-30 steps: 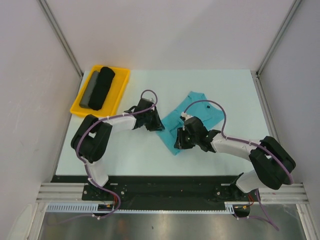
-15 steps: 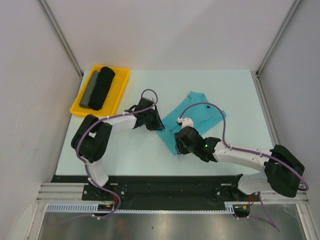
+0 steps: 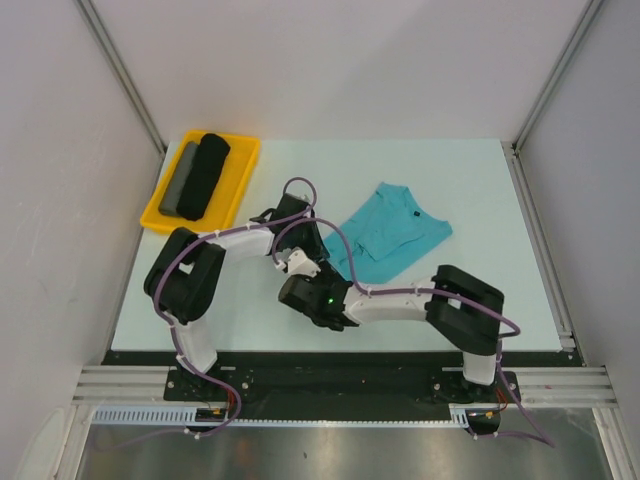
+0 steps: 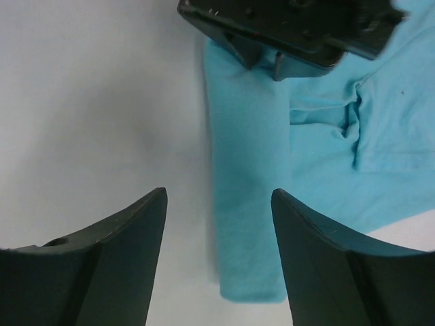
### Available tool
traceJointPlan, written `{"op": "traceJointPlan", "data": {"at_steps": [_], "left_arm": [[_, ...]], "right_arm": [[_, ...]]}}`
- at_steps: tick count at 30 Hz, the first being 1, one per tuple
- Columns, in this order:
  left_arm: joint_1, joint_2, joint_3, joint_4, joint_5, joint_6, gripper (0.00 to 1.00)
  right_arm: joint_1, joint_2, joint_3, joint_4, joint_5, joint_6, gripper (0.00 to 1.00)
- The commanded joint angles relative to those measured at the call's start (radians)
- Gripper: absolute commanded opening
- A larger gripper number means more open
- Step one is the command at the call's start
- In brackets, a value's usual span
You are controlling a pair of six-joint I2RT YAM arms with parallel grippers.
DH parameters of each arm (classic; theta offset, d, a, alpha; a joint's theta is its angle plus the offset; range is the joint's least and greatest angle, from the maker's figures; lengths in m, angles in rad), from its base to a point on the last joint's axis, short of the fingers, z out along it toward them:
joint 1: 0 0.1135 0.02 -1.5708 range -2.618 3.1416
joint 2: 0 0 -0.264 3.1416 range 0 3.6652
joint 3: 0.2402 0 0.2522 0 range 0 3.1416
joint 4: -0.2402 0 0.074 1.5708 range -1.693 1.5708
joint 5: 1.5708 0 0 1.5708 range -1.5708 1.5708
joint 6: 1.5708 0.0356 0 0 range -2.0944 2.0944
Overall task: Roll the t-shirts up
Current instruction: Roll the T-shirt to the center of the board.
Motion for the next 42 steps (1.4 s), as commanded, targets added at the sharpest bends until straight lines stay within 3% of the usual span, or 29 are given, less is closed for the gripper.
{"op": "traceJointPlan", "data": {"at_steps": [1, 11, 19, 20, 24, 28, 34, 42], "left_arm": [[-0.004, 0.011, 0.038, -0.008, -0.008, 0.028, 0.29], [-0.004, 0.011, 0.046, -0.014, -0.008, 0.030, 0.29], [-0.001, 0.004, 0.061, -0.026, 0.000, 0.034, 0.32], [0.003, -0.002, 0.072, -0.029, 0.003, 0.037, 0.34], [0.026, -0.053, 0.097, -0.037, 0.006, 0.043, 0.58], [0.068, -0.120, 0.135, -0.060, 0.021, 0.045, 0.67], [0.082, -0.209, 0.103, -0.057, 0.041, 0.033, 0.67], [0.053, -0.194, -0.020, 0.080, 0.090, -0.015, 0.55]], "right_arm": [[0.004, 0.095, 0.081, -0.069, 0.175, -0.046, 0.69], [-0.007, 0.195, 0.101, -0.114, 0.217, -0.015, 0.65], [-0.060, 0.154, 0.079, -0.077, 0.091, -0.034, 0.44], [-0.073, 0.126, 0.073, -0.062, 0.032, -0.029, 0.44], [-0.135, 0.031, 0.009, -0.025, -0.142, -0.004, 0.40], [-0.267, -0.055, -0.076, 0.036, -0.450, 0.051, 0.37], [-0.490, -0.109, -0.204, 0.191, -0.959, 0.161, 0.37], [-0.642, -0.055, -0.281, 0.323, -1.233, 0.270, 0.36]]}}
